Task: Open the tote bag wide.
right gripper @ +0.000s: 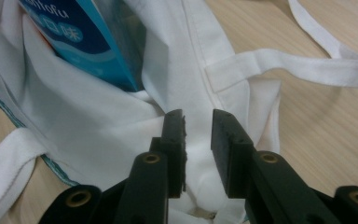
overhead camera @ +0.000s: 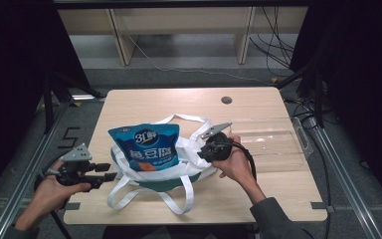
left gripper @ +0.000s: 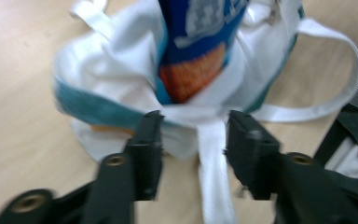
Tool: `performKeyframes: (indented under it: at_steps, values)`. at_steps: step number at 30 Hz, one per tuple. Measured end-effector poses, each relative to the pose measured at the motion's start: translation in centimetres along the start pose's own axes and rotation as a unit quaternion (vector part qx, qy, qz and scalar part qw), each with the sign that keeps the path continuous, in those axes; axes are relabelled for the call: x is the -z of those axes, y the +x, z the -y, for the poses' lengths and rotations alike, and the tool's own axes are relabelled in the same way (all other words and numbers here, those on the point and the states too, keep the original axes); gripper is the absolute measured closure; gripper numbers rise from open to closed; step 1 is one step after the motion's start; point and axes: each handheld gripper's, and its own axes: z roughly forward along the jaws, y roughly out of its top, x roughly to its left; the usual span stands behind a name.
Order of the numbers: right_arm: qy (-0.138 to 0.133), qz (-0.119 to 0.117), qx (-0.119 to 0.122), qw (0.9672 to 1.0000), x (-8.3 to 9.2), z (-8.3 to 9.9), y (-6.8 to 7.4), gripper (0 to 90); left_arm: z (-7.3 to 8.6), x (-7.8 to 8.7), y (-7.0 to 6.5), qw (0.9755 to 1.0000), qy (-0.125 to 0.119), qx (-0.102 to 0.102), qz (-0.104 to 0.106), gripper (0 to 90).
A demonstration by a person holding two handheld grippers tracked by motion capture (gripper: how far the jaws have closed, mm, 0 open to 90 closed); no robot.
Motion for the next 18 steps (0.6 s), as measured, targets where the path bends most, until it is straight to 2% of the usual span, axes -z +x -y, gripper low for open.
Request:
performKeyframes:
  at_steps: [1,2,3,4,5,6,7,8,9,11,12,14,15,16,18]
  values:
    - [-0.001,0.002,0.006,1.0,-0.1,0.1,-0.1,76.9,-0.4,-0.4,0.6,0.9999,-0.005,0.005,-0.012,66.2]
    - [0.007,0.002,-0.009,0.9999,-0.1,0.1,0.0,77.5,-0.6,-1.1,1.3,0.9996,-0.009,0.013,-0.022,71.4]
    - [0.009,0.0,0.006,0.9999,-0.1,0.1,-0.3,77.9,-0.7,-2.1,2.0,0.999,-0.017,0.029,-0.031,76.2]
    - [0.01,-0.001,0.001,0.9999,-0.2,0.2,-0.3,78.0,-0.7,-2.9,2.5,0.9984,-0.017,0.045,-0.029,81.1]
    - [0.009,0.005,-0.003,0.9999,-0.4,0.2,-0.3,78.3,-0.7,-3.9,3.0,0.9983,-0.018,0.051,-0.023,85.1]
    - [0.01,0.0,-0.003,0.9999,-0.5,0.2,-0.2,79.2,-0.5,-4.9,3.2,0.9982,-0.007,0.058,-0.01,87.8]
    - [0.009,-0.003,-0.001,1.0,-0.7,0.3,-0.3,80.0,-0.1,-5.7,3.5,0.9986,0.014,0.05,-0.012,88.8]
    - [0.008,-0.004,0.007,0.9999,-1.0,0.4,-0.4,81.8,0.4,-6.6,3.7,0.998,0.021,0.055,-0.022,89.3]
    - [0.024,-0.007,0.0,0.9997,-1.1,0.5,-0.3,84.0,0.8,-7.1,3.9,0.9971,0.04,0.061,-0.022,89.5]
    - [0.032,-0.004,0.006,0.9995,-1.8,1.0,-0.3,87.8,1.8,-8.4,4.1,0.9954,0.048,0.08,-0.023,89.6]
    - [0.068,0.012,0.037,0.9969,-2.6,1.4,-0.6,90.0,2.1,-8.7,4.0,0.9939,0.059,0.089,-0.027,89.7]
    - [0.077,0.014,0.035,0.9963,-2.9,1.7,-0.9,90.0,2.4,-9.5,4.0,0.9928,0.074,0.09,-0.028,89.7]
    - [0.078,0.012,0.047,0.9957,-3.4,1.9,-1.3,90.0,2.5,-9.7,4.1,0.9927,0.077,0.09,-0.023,89.7]
    - [0.087,0.009,0.026,0.9958,-3.7,2.1,-1.2,90.0,2.6,-9.7,4.2,0.9936,0.075,0.08,-0.028,89.7]
    - [0.099,0.016,0.026,0.9946,-4.3,2.4,-1.1,90.0,3.2,-10.0,4.4,0.9927,0.08,0.085,-0.029,89.8]
